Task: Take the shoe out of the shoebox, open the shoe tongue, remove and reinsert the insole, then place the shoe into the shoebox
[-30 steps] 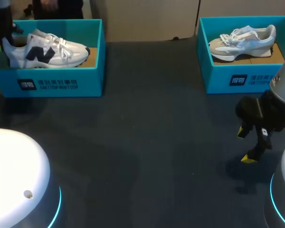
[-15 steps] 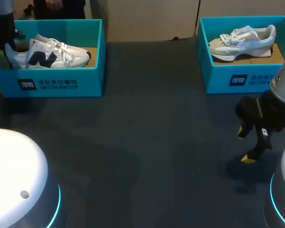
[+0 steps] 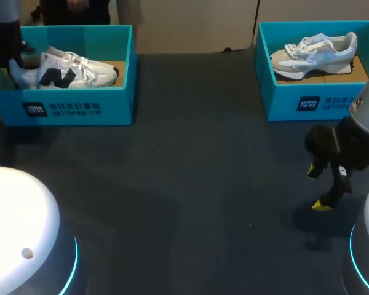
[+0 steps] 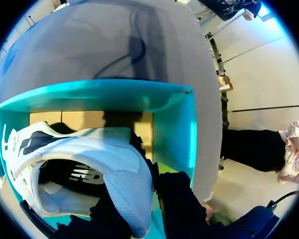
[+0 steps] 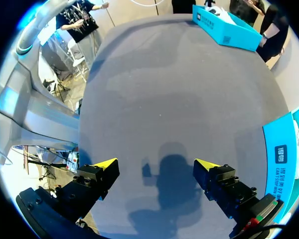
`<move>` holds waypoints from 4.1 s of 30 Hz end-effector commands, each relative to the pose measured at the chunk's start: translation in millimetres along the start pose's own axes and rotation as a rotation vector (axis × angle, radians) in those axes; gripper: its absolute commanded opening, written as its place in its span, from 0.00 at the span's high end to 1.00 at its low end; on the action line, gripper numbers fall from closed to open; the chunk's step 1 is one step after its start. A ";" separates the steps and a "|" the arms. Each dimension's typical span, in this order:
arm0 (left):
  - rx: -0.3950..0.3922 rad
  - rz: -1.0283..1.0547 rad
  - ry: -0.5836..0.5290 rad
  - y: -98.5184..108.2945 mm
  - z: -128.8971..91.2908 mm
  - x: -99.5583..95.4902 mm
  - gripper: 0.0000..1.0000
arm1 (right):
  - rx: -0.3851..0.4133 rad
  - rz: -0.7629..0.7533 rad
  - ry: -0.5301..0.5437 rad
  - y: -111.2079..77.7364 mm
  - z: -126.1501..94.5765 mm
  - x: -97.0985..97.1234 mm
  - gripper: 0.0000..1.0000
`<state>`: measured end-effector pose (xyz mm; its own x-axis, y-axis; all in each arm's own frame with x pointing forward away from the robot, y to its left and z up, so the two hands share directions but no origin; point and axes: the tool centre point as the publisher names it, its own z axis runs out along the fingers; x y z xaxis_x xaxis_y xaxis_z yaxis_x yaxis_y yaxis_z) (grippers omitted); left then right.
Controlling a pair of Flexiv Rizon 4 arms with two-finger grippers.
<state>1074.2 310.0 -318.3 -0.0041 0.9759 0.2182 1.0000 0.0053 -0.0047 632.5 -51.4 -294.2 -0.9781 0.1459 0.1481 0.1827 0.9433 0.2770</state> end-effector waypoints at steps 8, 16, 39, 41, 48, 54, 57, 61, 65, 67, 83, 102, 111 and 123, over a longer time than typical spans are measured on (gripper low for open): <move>0.012 -0.007 0.000 4.8 9.9 -1.2 1.00 | 0.001 -0.001 0.000 -0.2 0.8 0.0 0.00; 0.017 0.008 0.008 2.8 15.4 0.1 1.00 | 0.001 -0.001 0.000 -0.2 0.8 0.0 0.00; 0.040 0.040 0.014 -10.7 24.6 -5.2 1.00 | 0.001 -0.001 0.000 -0.2 0.8 0.0 0.00; 0.043 0.039 0.016 -10.4 26.5 -5.9 1.00 | 0.001 -0.001 0.000 -0.2 0.8 0.0 0.00; 0.059 0.050 0.020 -9.4 37.2 -9.0 1.00 | 0.001 -0.001 0.000 -0.2 0.8 0.0 0.00; 0.071 0.051 0.017 -7.6 43.0 -9.9 1.00 | 0.001 -0.001 0.000 -0.2 0.8 0.0 0.00; 0.072 0.051 0.010 -7.2 44.7 -10.3 1.00 | 0.001 -0.001 0.000 -0.2 0.8 0.0 0.00; 0.070 0.055 0.006 -7.1 47.3 -11.5 1.00 | 0.001 -0.001 0.000 -0.2 0.8 0.0 0.00; 0.071 0.047 0.008 -6.3 49.1 -12.9 1.00 | 0.001 -0.001 0.000 -0.2 0.8 0.0 0.00; 0.072 0.045 0.007 -6.1 49.6 -13.2 1.00 | 0.001 -0.001 0.000 -0.2 0.8 0.0 0.00; 0.073 0.067 -0.023 -9.5 50.4 -13.6 0.84 | 0.001 -0.001 0.000 -0.2 0.8 0.0 0.00; 0.046 0.070 -0.092 -13.4 24.5 -12.1 0.04 | 0.001 -0.001 0.000 -0.2 0.8 0.0 0.00; 0.026 0.060 -0.142 -13.8 -0.8 -14.0 0.01 | 0.001 -0.001 0.000 -0.2 0.8 0.0 0.00; 0.005 0.056 -0.156 -18.2 -34.4 -19.0 0.00 | 0.001 -0.001 0.000 -0.2 0.8 0.0 0.00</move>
<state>1064.0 286.0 -298.7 0.0506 0.9973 0.0541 0.9984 -0.0492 -0.0269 632.5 -51.4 -294.2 -0.9781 0.1460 0.1481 0.1827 0.9433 0.2770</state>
